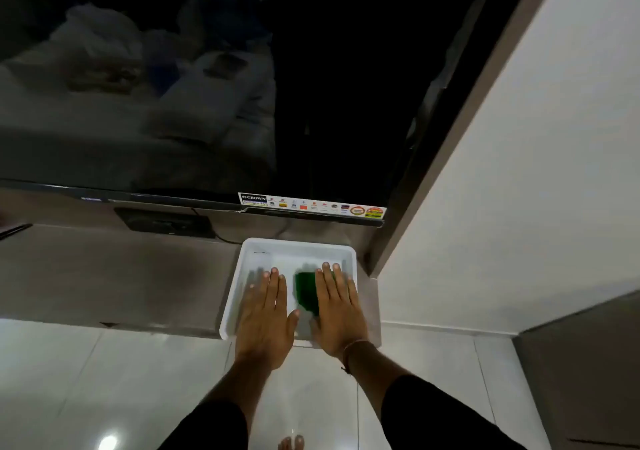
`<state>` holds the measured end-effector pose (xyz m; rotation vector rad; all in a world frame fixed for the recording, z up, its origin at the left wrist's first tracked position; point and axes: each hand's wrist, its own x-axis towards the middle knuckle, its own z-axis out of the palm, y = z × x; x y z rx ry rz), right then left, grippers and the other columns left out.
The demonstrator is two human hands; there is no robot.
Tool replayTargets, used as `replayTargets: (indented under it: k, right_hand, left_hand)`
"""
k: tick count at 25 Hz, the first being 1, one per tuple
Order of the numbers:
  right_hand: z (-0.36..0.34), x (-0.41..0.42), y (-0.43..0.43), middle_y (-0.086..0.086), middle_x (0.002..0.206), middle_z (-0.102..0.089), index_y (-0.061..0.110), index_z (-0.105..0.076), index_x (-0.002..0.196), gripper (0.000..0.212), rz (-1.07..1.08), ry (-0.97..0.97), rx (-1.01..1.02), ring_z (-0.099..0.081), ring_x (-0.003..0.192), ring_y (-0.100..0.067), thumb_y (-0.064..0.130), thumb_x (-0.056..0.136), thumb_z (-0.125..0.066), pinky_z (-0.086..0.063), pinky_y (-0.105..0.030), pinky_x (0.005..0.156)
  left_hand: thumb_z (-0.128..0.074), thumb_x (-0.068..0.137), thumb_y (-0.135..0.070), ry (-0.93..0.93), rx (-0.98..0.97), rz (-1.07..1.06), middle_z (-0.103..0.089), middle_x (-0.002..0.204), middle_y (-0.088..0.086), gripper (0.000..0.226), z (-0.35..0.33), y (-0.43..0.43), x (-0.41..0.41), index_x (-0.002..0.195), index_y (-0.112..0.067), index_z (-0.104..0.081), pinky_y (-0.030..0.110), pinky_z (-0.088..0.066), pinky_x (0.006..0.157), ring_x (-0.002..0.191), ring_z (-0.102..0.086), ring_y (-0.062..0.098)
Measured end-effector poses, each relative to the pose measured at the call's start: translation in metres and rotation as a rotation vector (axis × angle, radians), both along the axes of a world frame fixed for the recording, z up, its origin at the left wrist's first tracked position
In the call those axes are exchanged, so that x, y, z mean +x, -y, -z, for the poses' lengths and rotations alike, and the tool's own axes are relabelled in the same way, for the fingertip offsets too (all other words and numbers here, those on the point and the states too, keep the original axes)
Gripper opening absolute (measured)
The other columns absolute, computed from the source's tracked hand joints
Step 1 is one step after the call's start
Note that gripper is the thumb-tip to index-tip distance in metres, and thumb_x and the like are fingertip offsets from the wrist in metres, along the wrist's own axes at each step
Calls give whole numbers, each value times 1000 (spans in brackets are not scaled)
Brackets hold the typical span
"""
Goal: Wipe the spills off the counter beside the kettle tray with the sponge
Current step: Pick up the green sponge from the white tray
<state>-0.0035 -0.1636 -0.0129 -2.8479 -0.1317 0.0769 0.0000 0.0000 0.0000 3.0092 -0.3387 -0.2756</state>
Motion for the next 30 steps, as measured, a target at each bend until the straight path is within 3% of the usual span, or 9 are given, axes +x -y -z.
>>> replayTargets:
  k: [4, 9, 11, 14, 18, 22, 27, 30]
  right_hand:
    - [23, 37, -7, -6, 172, 8, 15, 4, 162, 92, -47, -156, -83, 10, 158, -31, 39, 99, -58, 4, -47, 126]
    - [54, 46, -6, -7, 172, 11, 13, 7, 161, 66, -91, -237, -138, 12, 158, -28, 25, 110, -32, 2, -47, 129]
    - [58, 50, -7, -6, 172, 9, 12, 6, 161, 64, -81, -235, -124, 11, 158, -27, 23, 111, -31, 0, -48, 129]
    - [63, 49, -7, -7, 173, 5, 12, 2, 162, 66, -81, -174, -119, 8, 158, -27, 20, 110, -38, 2, -45, 128]
    - [45, 47, -4, -7, 173, 7, 14, 4, 162, 71, -95, -130, -60, 10, 158, -27, 23, 109, -43, -6, -47, 129]
    - [7, 19, 19, -10, 173, 0, 13, 0, 162, 80, -98, 17, -72, 5, 158, -31, 16, 104, -55, -5, -47, 127]
    - [-38, -52, 111, -10, 173, 1, 12, 2, 162, 76, 82, 110, -62, 7, 158, -30, 3, 103, -46, 0, -42, 126]
    - [-53, -111, 193, -10, 172, 2, 10, 3, 161, 81, 210, 152, -80, 8, 158, -30, -11, 96, -41, -2, -43, 128]
  left_hand:
    - [-13, 105, -57, 51, 18, 70, 18, 169, 18, 78, 20, -10, 39, 161, -7, 11, 54, -5, 128, 154, 22, 36]
    - [-20, 108, -54, 19, 66, 122, 19, 169, 16, 76, 34, -6, 58, 160, -9, 12, 49, 15, 124, 153, 23, 32]
    - [-19, 108, -53, -3, 73, 110, 19, 169, 16, 75, 35, -5, 61, 160, -9, 12, 48, 18, 121, 153, 23, 32]
    - [-18, 108, -54, -12, 70, 110, 20, 168, 17, 75, 37, -6, 64, 160, -8, 12, 49, 15, 124, 154, 22, 32]
    - [-16, 106, -57, -21, 49, 113, 19, 169, 15, 78, 27, -8, 62, 160, -10, 14, 51, -1, 129, 155, 21, 31]
    - [-6, 99, -61, 54, -4, 159, -3, 170, 16, 84, -6, 8, 45, 162, -7, -10, 55, -11, 128, 157, 0, 34]
    - [-1, 101, -61, 75, -33, 304, -25, 167, 19, 85, -45, 93, 5, 159, -5, -27, 59, -23, 124, 154, -21, 39]
    - [6, 95, -62, 108, -47, 410, -11, 172, 16, 88, -57, 175, -34, 162, -8, -12, 54, -10, 128, 158, -7, 35]
